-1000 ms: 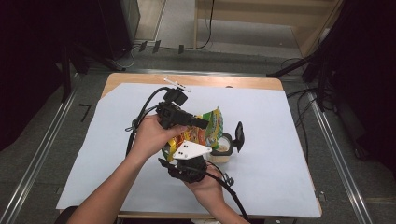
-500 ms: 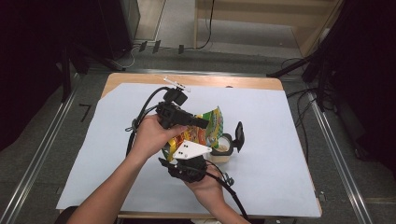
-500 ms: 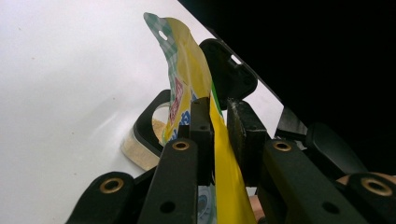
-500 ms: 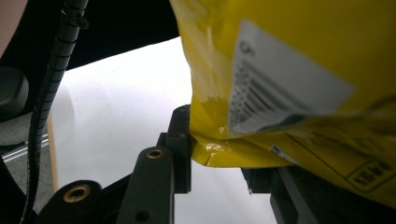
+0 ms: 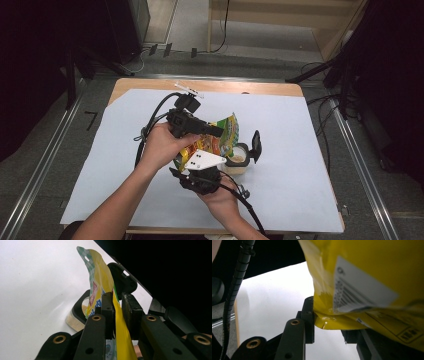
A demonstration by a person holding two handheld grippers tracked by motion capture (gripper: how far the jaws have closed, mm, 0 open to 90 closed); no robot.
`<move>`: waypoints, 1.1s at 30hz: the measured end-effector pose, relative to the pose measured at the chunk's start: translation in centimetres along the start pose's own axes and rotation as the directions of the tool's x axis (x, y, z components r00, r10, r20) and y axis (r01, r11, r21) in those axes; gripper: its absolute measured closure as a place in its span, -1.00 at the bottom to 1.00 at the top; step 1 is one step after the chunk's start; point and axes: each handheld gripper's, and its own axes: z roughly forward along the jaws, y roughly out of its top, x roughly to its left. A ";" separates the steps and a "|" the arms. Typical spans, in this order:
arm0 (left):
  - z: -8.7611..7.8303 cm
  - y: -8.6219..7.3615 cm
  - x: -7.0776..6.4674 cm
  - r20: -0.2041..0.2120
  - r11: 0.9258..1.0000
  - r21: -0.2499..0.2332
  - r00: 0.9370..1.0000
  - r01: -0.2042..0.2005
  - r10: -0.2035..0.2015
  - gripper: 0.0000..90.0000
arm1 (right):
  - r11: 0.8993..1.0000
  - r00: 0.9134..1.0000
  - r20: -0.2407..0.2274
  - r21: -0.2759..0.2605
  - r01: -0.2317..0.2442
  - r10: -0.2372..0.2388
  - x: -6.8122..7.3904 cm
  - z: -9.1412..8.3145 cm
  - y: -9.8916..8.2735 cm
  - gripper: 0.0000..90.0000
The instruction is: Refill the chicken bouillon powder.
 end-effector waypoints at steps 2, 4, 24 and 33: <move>0.0 0.0 0.0 -0.007 1.000 -0.004 1.000 -0.005 0.005 0.79 | 1.000 1.000 -0.004 0.000 -0.005 0.005 -0.1 0.0 0.0 0.55; 0.1 0.0 0.0 -0.008 1.000 -0.003 1.000 -0.002 0.002 0.79 | 1.000 1.000 -0.006 0.002 -0.013 0.013 -0.2 0.1 0.0 0.55; 0.0 0.1 0.4 0.012 1.000 -0.005 1.000 0.016 -0.016 0.80 | 1.000 0.999 -0.025 0.003 -0.026 0.026 0.0 -0.2 0.3 0.55; 0.4 0.3 0.4 0.017 1.000 -0.001 1.000 0.014 -0.014 0.79 | 1.000 0.999 -0.023 0.002 -0.023 0.023 -0.3 -0.3 0.2 0.55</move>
